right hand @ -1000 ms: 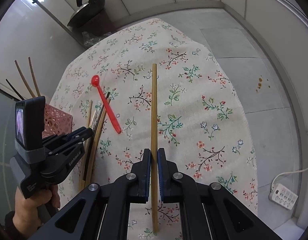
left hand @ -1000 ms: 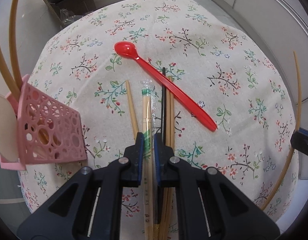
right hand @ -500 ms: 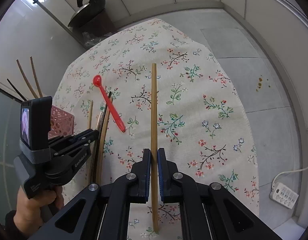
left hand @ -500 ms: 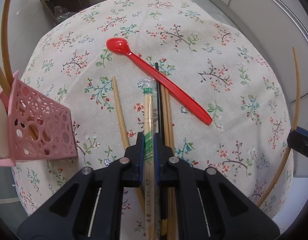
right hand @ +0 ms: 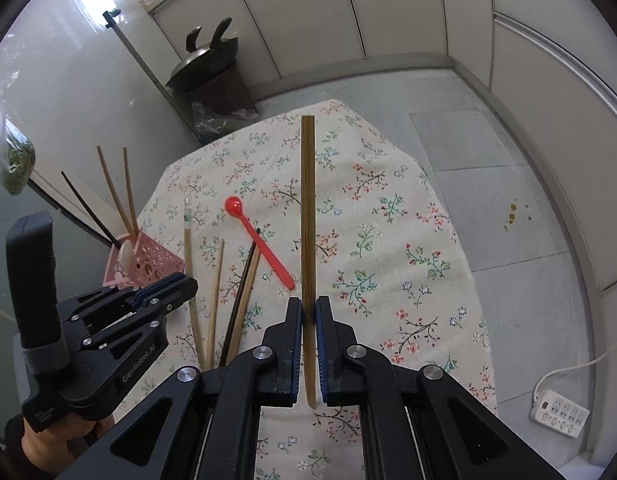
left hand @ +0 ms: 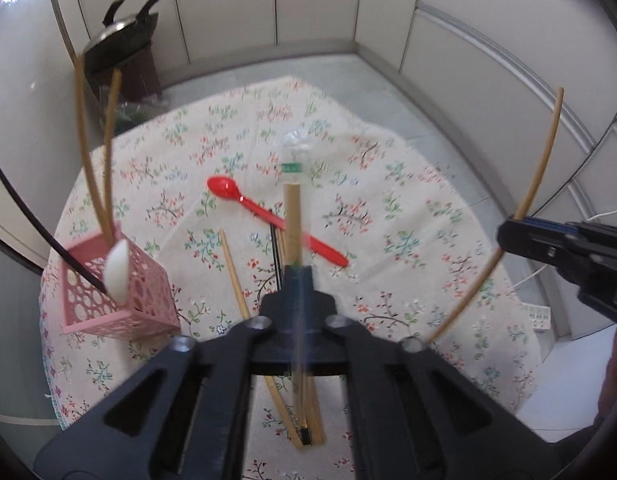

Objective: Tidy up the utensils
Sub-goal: 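Lift the wrapped bundle with the left tool and carry it over the basket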

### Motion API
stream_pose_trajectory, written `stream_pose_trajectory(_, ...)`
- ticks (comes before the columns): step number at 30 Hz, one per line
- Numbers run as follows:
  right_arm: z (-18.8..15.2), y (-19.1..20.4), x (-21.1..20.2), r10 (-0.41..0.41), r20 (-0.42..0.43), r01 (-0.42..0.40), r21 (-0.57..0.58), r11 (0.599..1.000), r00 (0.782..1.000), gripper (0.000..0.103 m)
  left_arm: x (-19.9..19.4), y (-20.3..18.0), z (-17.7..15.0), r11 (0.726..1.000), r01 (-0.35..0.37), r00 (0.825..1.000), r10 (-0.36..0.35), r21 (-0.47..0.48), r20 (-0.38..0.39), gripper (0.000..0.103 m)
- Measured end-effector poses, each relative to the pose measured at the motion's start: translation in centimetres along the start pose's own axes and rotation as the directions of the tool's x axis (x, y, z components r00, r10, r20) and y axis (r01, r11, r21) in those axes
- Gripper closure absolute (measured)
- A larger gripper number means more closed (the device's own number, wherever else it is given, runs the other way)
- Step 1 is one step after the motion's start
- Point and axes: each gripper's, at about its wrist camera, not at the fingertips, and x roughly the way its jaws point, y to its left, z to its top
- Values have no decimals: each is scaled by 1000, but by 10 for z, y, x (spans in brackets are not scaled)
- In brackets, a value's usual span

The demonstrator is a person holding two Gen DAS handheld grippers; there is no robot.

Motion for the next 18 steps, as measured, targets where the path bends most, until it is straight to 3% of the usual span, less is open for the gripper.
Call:
stream_pose_trajectory(8, 13, 23, -38, 2, 146, 4, -41, 999, 989, 96, -61, 1, 1, 1000, 22, 983, -25, 15, 180, 103)
stream_pose_trajectory(13, 18, 28, -37, 10, 146, -5, -38, 999, 989, 96, -42, 2, 0, 997, 63, 995, -66, 34, 76, 103)
stream_pose_trajectory(18, 16, 22, -20, -1, 91, 3, -23, 1000, 996, 96, 16, -4, -1, 998, 67, 994, -67, 4, -89, 95)
